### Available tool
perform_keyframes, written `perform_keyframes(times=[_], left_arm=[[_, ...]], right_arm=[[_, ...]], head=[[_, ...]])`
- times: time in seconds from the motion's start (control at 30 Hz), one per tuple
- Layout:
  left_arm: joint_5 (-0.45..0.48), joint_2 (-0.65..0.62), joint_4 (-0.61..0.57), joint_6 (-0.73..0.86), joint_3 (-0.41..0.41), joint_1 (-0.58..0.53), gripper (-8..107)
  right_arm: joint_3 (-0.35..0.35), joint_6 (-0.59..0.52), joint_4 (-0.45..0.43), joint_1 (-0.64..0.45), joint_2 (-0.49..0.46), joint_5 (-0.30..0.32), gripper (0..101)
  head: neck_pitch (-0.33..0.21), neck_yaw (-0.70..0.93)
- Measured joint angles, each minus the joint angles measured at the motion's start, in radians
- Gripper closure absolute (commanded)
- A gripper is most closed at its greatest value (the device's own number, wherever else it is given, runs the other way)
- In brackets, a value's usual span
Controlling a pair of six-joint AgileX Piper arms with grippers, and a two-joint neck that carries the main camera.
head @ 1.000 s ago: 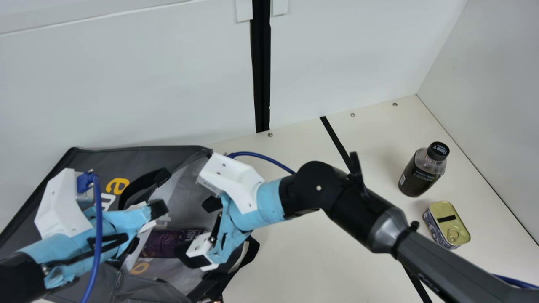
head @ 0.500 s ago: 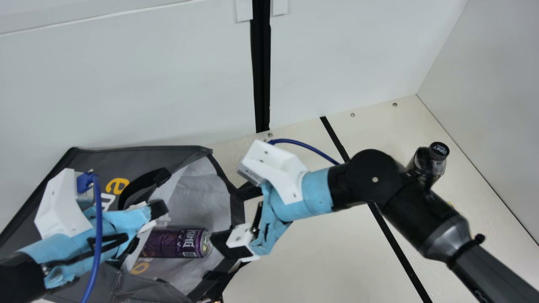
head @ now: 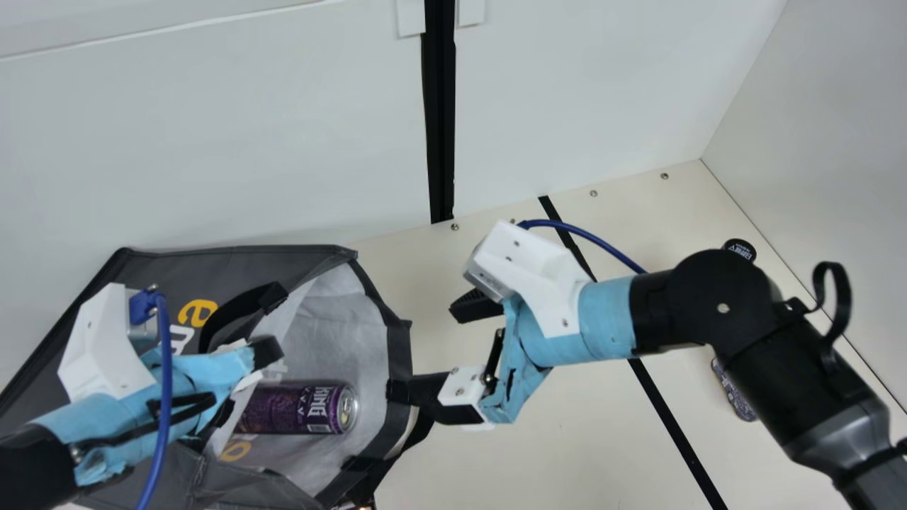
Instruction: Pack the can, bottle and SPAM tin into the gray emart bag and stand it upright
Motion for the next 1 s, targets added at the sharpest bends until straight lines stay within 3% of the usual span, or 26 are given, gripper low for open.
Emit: perform_keyframes(times=[1.0], left_arm=[[0.0,0.0,0.0,0.0,0.0,0.0,107]], right_arm=[[-0.029,0.206,-0.254,-0.272,-0.179,0.027,6]], head=[[0.0,-0.002]])
